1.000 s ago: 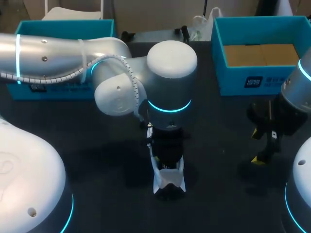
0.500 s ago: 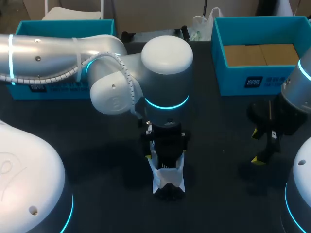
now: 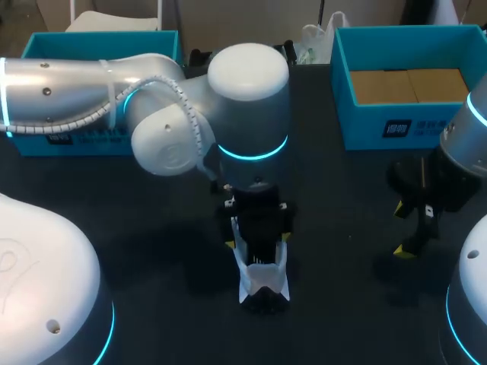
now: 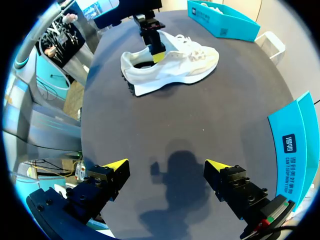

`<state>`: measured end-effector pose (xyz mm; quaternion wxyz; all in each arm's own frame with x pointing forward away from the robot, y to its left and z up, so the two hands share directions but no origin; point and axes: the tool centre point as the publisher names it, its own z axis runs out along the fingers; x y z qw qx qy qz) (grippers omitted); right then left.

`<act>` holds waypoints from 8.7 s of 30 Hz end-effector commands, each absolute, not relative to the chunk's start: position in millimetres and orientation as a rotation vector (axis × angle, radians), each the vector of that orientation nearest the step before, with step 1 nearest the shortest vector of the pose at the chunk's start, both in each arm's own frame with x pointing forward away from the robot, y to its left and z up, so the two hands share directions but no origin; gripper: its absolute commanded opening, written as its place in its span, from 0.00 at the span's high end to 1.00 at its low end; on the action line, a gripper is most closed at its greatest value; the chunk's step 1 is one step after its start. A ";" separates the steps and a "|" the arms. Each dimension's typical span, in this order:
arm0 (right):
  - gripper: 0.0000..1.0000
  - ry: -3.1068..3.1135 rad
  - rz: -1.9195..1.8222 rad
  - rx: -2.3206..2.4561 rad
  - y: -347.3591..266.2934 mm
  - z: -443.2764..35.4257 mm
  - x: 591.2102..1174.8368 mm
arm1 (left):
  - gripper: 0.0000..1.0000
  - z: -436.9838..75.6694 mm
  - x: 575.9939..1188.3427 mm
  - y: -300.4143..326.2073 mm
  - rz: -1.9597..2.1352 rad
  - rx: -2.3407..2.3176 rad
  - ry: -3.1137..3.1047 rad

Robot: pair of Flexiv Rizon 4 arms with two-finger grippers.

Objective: Take the shoe out of the shoebox, open the shoe tongue, remove and reinsert the insole, then place the shoe into the shoebox

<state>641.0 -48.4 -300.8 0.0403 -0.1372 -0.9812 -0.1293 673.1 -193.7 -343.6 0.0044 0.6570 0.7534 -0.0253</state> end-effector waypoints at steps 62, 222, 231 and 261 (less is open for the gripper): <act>0.00 -3.009 -0.393 -0.423 -48.3 -300.8 639.7 | 0.00 -310.1 734.1 -196.8 -0.070 1.969 2.366; 0.00 -3.009 -0.393 -0.423 -48.3 -300.8 639.7 | 0.71 -358.4 716.8 -210.6 -0.206 2.239 2.343; 0.00 -3.009 -0.393 -0.423 -48.3 -300.8 639.7 | 0.71 -330.2 715.1 -186.9 -0.257 2.229 2.312; 0.00 -3.009 -0.393 -0.423 -48.3 -300.8 639.7 | 0.00 -251.9 668.2 -169.5 -0.249 1.675 2.692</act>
